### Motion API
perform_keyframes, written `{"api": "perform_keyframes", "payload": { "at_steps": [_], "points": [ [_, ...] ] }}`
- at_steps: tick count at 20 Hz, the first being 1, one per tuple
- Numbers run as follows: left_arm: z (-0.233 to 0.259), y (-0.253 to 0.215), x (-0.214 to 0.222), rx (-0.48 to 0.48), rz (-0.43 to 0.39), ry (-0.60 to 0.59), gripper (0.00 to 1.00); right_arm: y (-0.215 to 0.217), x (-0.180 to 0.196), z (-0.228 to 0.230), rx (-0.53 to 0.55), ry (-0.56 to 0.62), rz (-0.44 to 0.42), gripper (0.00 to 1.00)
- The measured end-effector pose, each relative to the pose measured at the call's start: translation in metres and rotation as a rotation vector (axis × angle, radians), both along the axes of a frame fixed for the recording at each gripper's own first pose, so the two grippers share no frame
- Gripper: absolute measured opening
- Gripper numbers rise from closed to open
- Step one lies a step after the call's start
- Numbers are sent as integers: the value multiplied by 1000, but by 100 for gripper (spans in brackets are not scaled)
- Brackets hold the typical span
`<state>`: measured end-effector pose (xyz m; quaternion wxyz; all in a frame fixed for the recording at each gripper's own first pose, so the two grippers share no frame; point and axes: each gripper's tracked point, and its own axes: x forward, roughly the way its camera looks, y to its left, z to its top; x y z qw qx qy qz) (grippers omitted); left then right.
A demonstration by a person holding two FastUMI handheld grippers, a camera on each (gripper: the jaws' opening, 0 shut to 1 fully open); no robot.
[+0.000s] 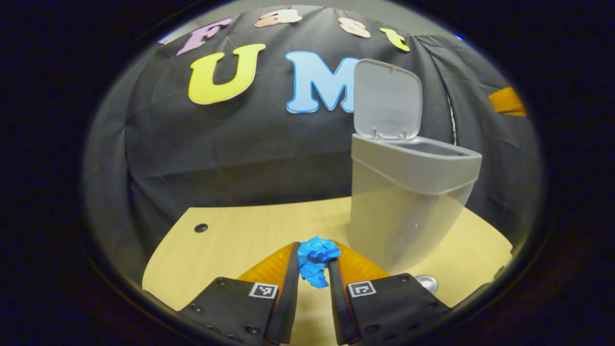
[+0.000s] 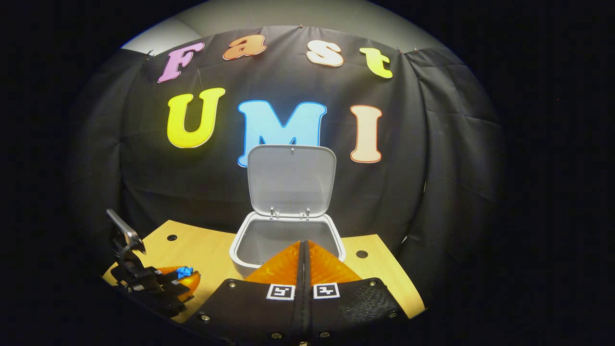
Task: Press the lid of the desktop garbage bin to open it, pick up the crumpled paper on the desktop and throw it into the bin, then pick up the pop can on the desktop and drop it into the bin, and finally close the garbage bin lid.
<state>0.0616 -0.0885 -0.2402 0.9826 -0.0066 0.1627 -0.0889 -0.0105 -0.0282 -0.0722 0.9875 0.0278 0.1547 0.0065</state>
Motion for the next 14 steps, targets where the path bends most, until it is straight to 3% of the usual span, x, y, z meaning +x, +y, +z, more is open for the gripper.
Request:
{"api": "perform_keyframes", "payload": {
  "at_steps": [5, 6, 7, 8, 14],
  "points": [
    [67, -44, 21, -34, -69, -128, 39, -12, -14, -9, 9, 16, -34, 0],
    [80, -53, 25, -40, -83, -151, 46, -16, -17, -9, 7, 17, -43, 0],
    [91, -63, 30, -43, -99, -171, 38, -21, -21, -10, 7, 19, -53, 0],
    [98, -72, 35, -43, -113, -185, 44, -26, -24, -11, 8, 21, -64, 0],
    [133, -134, 56, -32, -198, -262, 38, -51, -43, -23, 31, 46, -129, 0]
  ]
}}
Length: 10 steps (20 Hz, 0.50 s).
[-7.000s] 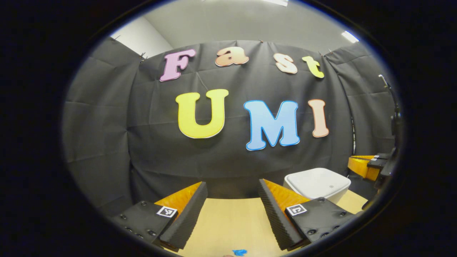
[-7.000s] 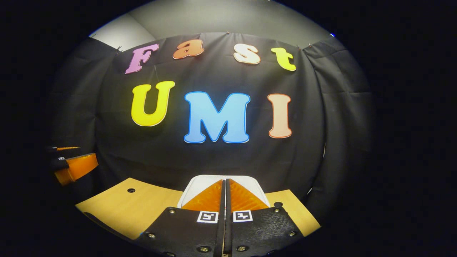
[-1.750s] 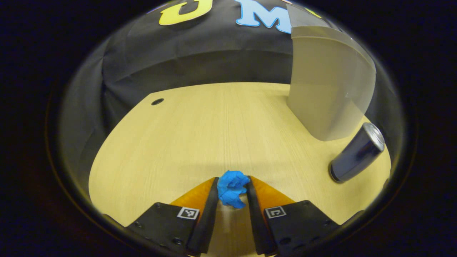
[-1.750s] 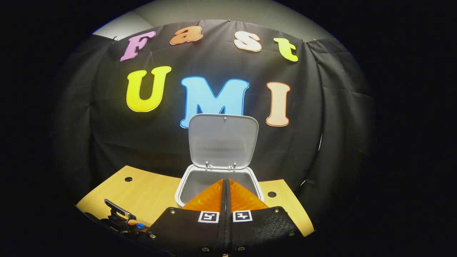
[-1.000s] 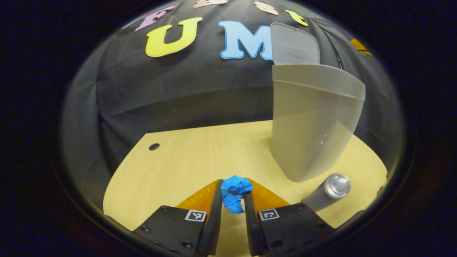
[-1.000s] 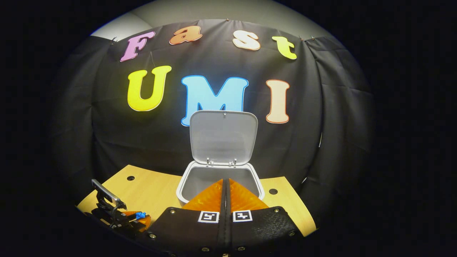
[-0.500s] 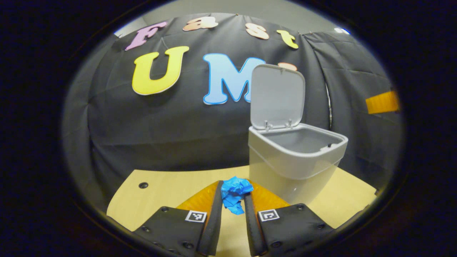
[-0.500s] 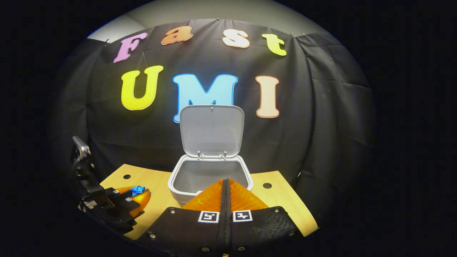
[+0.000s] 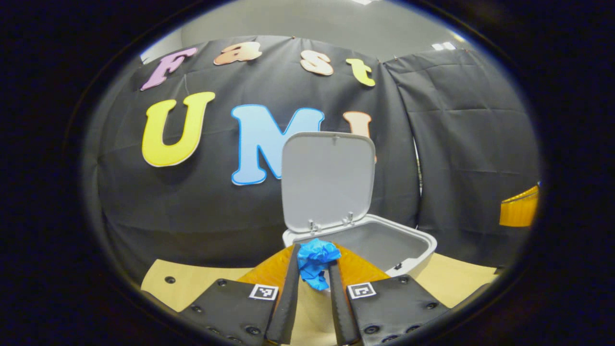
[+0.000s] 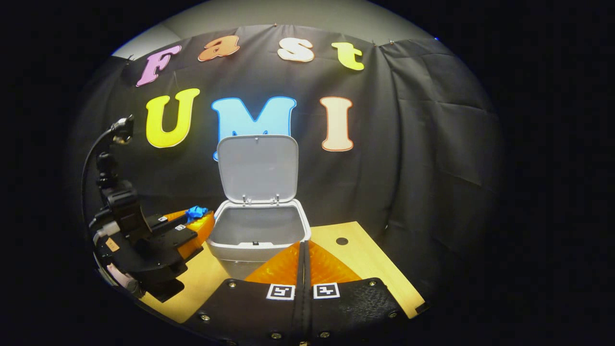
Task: Press the lid of the desktop garbage bin to open it, pick up the crumpled paper on the desktop and throw it into the bin, then pick up the pop can on the desktop and drop it into the bin, and finally close the garbage bin lid.
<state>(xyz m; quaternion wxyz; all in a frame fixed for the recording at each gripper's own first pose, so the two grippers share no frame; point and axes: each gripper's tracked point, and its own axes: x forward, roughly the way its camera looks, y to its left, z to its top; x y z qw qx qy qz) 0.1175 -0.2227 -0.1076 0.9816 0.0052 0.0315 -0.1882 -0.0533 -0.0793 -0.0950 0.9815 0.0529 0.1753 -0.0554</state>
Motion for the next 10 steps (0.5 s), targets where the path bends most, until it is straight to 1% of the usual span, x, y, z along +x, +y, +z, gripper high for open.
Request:
{"api": "perform_keyframes", "payload": {
  "at_steps": [1, 3, 4, 6, 8, 9, 10],
  "points": [
    [0, -8, 3, 16, -7, -3, 38, -3, -3, -2, 4, 4, -8, 0],
    [-5, -28, 6, 43, -29, 3, 74, -9, -10, -5, 9, 12, -22, 0],
    [-6, -30, 7, 48, -25, 6, 79, -11, -13, -7, 11, 15, -25, 0],
    [-11, -33, 4, 43, -22, 13, 100, -15, -17, -10, 17, 20, -30, 0],
    [-8, -30, 2, 34, -9, 16, 84, -13, -19, -15, 34, 30, -23, 0],
    [-8, -24, 0, 30, 2, 16, 100, -11, -20, -17, 40, 35, -16, 0],
    [-7, -17, -2, 28, 14, 17, 100, -6, -21, -21, 43, 39, -4, 0]
  ]
}}
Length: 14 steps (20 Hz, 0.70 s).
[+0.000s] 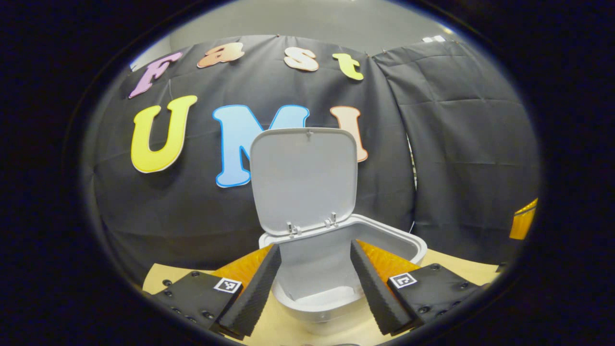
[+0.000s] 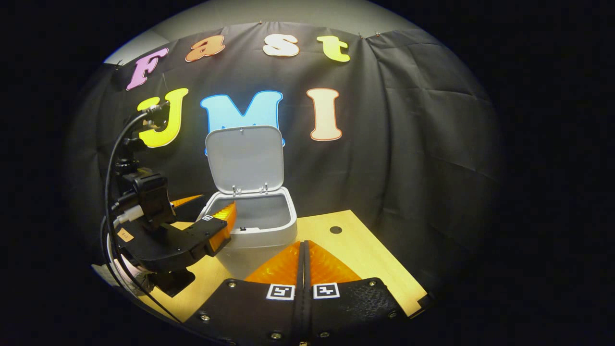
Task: Press the lid of the desktop garbage bin to open it, pick up the crumpled paper on the desktop and throw it into the bin, then pick up the pop can on the desktop and drop it into the bin, and finally close the garbage bin lid.
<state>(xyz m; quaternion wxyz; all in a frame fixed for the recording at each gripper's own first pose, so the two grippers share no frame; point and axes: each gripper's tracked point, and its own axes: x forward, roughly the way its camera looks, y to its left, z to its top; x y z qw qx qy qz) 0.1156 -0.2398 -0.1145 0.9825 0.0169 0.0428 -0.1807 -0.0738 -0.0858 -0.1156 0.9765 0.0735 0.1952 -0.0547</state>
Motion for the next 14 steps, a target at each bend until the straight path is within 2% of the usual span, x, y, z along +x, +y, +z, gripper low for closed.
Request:
{"api": "perform_keyframes", "payload": {
  "at_steps": [11, 12, 14],
  "points": [
    [-3, 135, -19, 29, 228, 32, 100, 78, 7, -40, 78, 75, 226, 2],
    [-3, 147, -22, 31, 248, 36, 100, 85, 10, -47, 78, 84, 244, 10],
    [-3, 168, -30, 29, 284, 47, 100, 99, 14, -56, 78, 100, 280, 20]
  ]
}}
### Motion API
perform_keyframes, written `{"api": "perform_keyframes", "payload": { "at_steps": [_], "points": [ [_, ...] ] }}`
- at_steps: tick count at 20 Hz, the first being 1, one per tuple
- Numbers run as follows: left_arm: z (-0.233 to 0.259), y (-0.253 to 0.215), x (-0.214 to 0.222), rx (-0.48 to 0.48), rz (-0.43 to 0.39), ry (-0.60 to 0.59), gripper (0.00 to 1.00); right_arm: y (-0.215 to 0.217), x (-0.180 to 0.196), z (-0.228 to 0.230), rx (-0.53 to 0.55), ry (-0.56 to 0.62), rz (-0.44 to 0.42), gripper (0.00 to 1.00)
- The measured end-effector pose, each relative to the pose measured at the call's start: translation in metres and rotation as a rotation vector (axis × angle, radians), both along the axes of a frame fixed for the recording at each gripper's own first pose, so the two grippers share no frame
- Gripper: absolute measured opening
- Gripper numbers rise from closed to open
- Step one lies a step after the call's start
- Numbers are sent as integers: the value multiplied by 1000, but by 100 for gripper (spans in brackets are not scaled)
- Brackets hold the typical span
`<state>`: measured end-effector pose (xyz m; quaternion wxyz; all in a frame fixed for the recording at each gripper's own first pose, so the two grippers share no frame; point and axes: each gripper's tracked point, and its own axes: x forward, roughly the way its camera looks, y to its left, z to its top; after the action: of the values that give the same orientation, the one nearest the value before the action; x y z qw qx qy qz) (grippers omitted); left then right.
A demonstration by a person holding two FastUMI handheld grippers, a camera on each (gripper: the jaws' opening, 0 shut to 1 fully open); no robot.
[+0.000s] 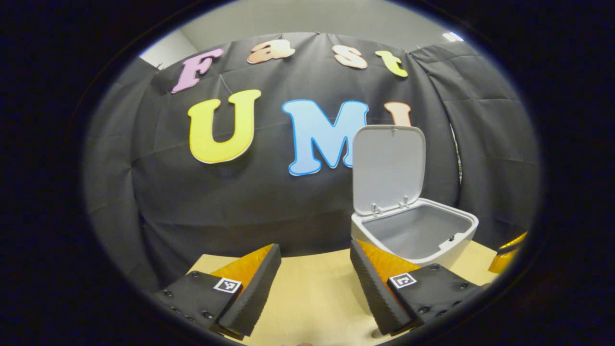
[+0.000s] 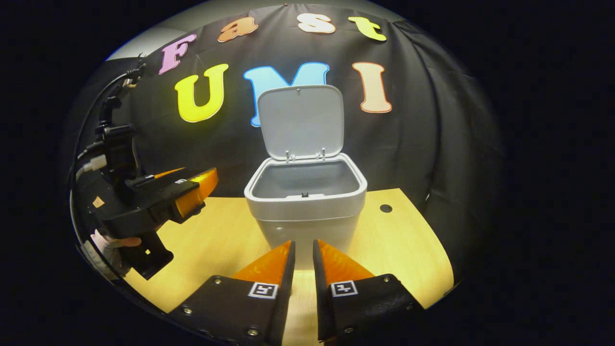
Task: Press the lid of the desktop garbage bin to open it, pick up the crumpled paper on the desktop and throw it into the bin, then pick up the pop can on the desktop and drop it into the bin, and finally close the garbage bin lid.
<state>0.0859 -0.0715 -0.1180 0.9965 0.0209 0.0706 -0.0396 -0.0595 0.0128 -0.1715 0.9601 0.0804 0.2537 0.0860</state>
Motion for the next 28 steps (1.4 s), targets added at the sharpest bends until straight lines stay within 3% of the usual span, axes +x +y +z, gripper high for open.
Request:
{"api": "perform_keyframes", "payload": {
  "at_steps": [4, 6, 7, 23, 24, 28],
  "points": [
    [-4, 39, -11, 1, 66, 21, 100, 31, 5, -17, 3, 34, 81, 49],
    [-8, 56, -17, 3, 95, 31, 100, 43, 7, -26, -3, 55, 109, 94],
    [-9, 65, -19, 4, 108, 35, 100, 50, 10, -33, -6, 67, 121, 97],
    [-25, 160, -51, -1, 285, 85, 100, 91, 7, -146, -98, 322, 208, 99],
    [-25, 164, -54, -1, 291, 89, 96, 91, 6, -151, -106, 335, 211, 99],
    [-30, 172, -58, -2, 306, 101, 100, 90, 4, -165, -134, 365, 210, 99]
  ]
}}
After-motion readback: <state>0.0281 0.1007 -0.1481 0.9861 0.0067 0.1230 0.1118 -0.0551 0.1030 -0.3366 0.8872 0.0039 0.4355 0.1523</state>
